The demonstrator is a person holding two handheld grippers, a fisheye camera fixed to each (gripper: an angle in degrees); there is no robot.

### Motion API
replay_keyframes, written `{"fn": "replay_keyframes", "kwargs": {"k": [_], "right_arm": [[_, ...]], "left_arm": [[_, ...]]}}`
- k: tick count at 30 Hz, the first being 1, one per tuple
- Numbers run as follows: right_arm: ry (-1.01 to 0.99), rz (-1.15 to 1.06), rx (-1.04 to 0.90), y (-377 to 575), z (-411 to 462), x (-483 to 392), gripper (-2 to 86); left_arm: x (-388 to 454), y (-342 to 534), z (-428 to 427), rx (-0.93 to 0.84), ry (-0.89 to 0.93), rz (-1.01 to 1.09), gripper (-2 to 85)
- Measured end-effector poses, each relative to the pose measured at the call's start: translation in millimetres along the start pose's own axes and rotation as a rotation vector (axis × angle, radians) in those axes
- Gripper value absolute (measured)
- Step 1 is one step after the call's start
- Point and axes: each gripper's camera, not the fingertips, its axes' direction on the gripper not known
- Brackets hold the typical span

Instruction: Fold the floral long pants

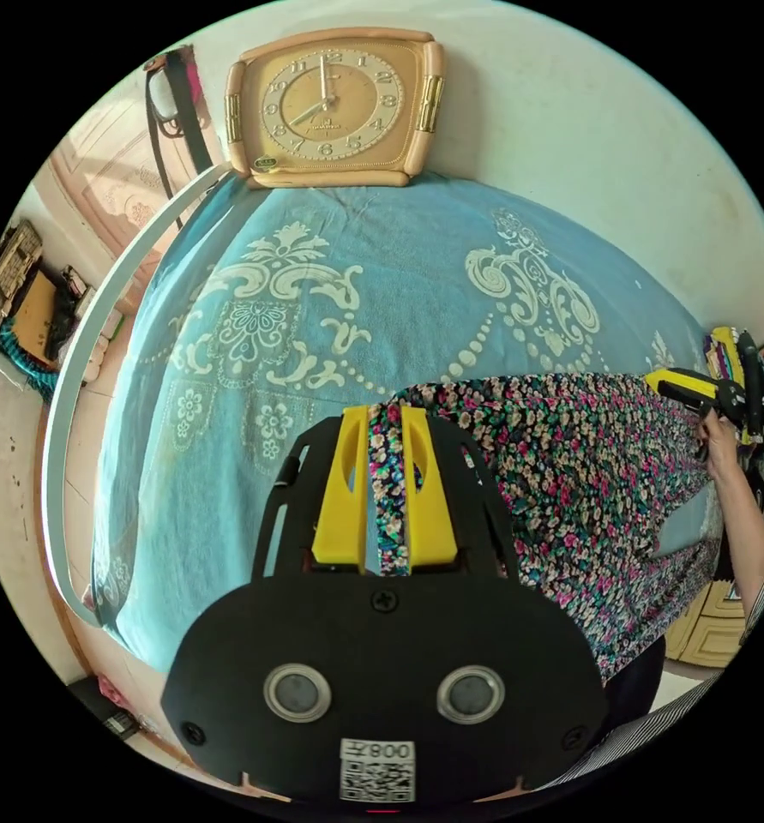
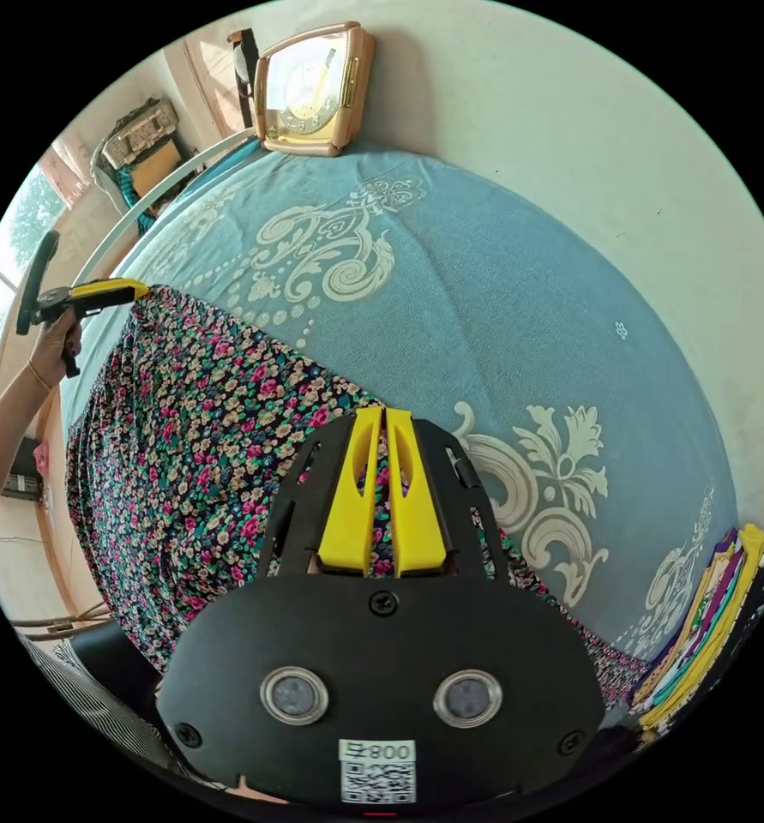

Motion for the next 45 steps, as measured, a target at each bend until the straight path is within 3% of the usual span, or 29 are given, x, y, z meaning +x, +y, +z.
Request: {"fn": "replay_keyframes", "kwargs": {"k": [4, 9, 12, 16, 20, 22, 26, 29, 41, 45], "right_arm": [[-0.032, 0.09, 0.111, 36, -24, 6, 3.5], [-0.205, 0.134, 0.188, 100, -56, -6, 5.5], [-0.36, 0.024, 0.174, 147, -72, -69, 6.0], [-0.496, -0.236, -0.005, 201, -69, -210, 6.7], [-0.362, -0.373, -0.089, 229, -69, -299, 6.8], [-0.409, -0.362, -0.138, 236, -71, -324, 6.6], [-0.319, -0.365, -0.174, 244, -80, -349, 4.7], [-0.299, -0.356, -0.195, 244, -98, -359, 3.3], [-0.258, -0.44, -0.21, 235, -197, -423, 1.5], [-0.328, -0.33, -0.211, 229, -238, -408, 3.1]], "left_arm": [[-41, 48, -27, 0.096, 0.152, -0.057, 8.0], [-89, 135, -42, 0.068, 0.28, -0.193, 9.4], [-107, 192, -44, 0.02, 0.292, -0.296, 10.4], [-128, 249, -33, 0.019, 0.419, -0.474, 11.1], [-140, 263, -7, 0.013, 0.562, -0.546, 10.0], [-144, 262, 5, 0.009, 0.602, -0.548, 8.1], [-150, 260, 22, -0.054, 0.531, -0.514, 2.3], [-159, 268, 21, -0.006, 0.546, -0.519, 1.4], [-180, 298, 60, 0.0, 0.509, -0.575, 1.9], [-166, 299, 84, -0.027, 0.487, -0.574, 3.9]]}}
